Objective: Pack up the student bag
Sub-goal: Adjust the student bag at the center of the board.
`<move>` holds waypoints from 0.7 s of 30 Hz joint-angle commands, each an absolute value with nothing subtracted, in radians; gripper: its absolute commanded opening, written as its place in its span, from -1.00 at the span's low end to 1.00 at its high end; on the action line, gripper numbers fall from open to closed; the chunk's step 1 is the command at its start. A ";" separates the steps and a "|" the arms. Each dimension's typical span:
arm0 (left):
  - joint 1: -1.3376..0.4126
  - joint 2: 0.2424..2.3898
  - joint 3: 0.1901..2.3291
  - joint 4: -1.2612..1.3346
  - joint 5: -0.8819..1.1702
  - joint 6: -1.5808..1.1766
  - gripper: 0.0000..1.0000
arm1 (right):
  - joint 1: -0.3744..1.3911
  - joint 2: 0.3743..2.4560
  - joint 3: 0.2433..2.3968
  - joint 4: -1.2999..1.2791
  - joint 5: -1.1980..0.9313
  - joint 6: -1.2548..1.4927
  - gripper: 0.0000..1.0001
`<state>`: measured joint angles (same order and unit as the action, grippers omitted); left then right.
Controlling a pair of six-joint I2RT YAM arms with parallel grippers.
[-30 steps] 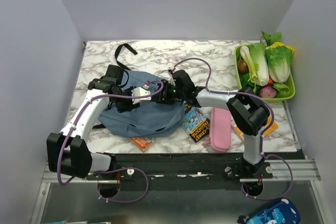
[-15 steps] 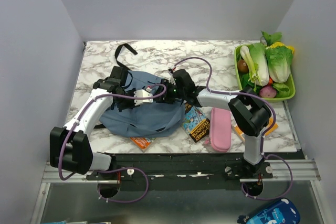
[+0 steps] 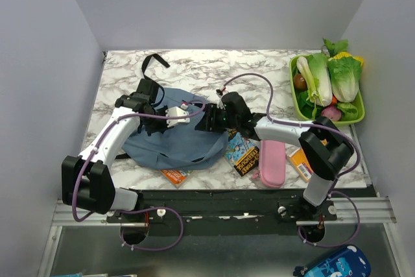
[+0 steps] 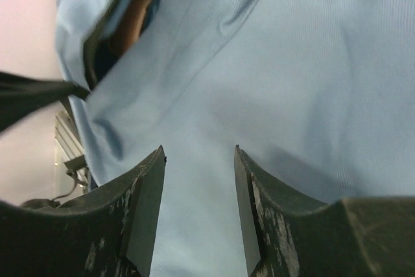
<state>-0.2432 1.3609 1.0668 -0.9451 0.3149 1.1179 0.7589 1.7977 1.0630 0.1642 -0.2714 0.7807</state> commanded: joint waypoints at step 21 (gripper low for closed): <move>-0.244 1.367 1.230 -0.945 0.597 0.727 -1.00 | 0.966 1.514 1.074 -0.130 0.297 0.525 0.32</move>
<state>-0.2379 1.4055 1.2499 -0.9531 0.5224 0.7544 0.9649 1.4647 1.0164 0.0944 0.1101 0.5308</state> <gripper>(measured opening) 0.006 0.668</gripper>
